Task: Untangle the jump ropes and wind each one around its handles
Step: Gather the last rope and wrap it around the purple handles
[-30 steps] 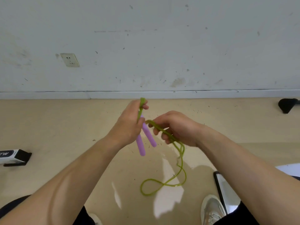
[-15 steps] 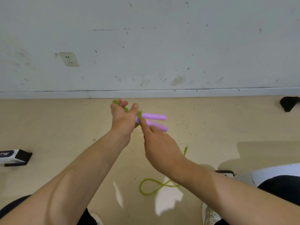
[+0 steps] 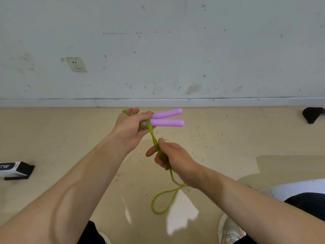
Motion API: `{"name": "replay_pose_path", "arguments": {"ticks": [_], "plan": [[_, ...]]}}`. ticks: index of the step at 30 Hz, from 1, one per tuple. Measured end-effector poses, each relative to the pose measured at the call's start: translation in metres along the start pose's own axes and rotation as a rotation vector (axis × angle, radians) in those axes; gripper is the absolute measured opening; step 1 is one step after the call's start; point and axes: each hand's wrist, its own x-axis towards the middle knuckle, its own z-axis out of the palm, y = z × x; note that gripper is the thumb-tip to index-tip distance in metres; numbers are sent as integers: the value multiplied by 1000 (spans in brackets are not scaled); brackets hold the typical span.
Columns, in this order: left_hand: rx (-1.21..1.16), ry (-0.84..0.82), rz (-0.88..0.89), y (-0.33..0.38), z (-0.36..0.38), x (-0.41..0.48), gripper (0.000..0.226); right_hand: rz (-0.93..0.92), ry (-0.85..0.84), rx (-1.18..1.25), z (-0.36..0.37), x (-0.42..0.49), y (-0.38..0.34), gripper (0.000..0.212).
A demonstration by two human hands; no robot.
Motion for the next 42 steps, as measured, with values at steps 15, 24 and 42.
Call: {"name": "replay_pose_path", "arguments": {"ticks": [15,24,42], "plan": [[348,-497,-133,19,-15,-23,60,-134,-32,-824,-74,19,-28,30],[606,-477,-18,22,-19,-23,68,-106,-35,-815,-82,17,-31,45],[1100,-454,187,3,-17,-18,78,-179,201,-723,-60,19,-38,15]]}}
